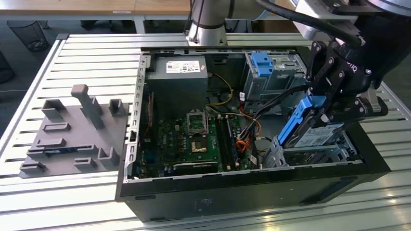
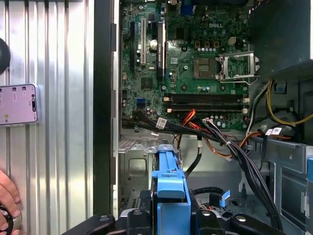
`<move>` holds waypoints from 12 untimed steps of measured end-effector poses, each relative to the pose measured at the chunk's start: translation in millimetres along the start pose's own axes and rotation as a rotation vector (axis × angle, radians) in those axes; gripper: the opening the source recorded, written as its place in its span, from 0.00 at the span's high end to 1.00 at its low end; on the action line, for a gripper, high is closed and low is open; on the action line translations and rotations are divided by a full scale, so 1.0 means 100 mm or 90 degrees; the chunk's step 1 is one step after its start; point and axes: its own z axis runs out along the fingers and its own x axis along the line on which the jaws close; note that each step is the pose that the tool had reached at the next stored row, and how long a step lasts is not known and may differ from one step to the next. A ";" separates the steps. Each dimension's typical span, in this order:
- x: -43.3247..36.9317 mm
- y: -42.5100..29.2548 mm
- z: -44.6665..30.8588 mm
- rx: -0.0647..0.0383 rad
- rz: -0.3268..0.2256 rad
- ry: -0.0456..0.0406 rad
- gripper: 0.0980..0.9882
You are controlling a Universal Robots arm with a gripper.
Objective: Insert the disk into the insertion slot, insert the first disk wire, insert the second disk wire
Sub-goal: 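Insert the disk into the insertion slot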
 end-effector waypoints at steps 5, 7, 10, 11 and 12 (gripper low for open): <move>0.001 0.000 0.074 0.000 0.000 0.0001 0.70; 0.001 0.001 0.106 0.000 0.000 0.0000 0.70; 0.002 0.001 0.157 0.000 0.000 0.0000 0.70; 0.002 0.001 0.168 0.000 0.000 0.0000 0.70; 0.002 0.001 0.180 0.000 0.000 0.0000 0.70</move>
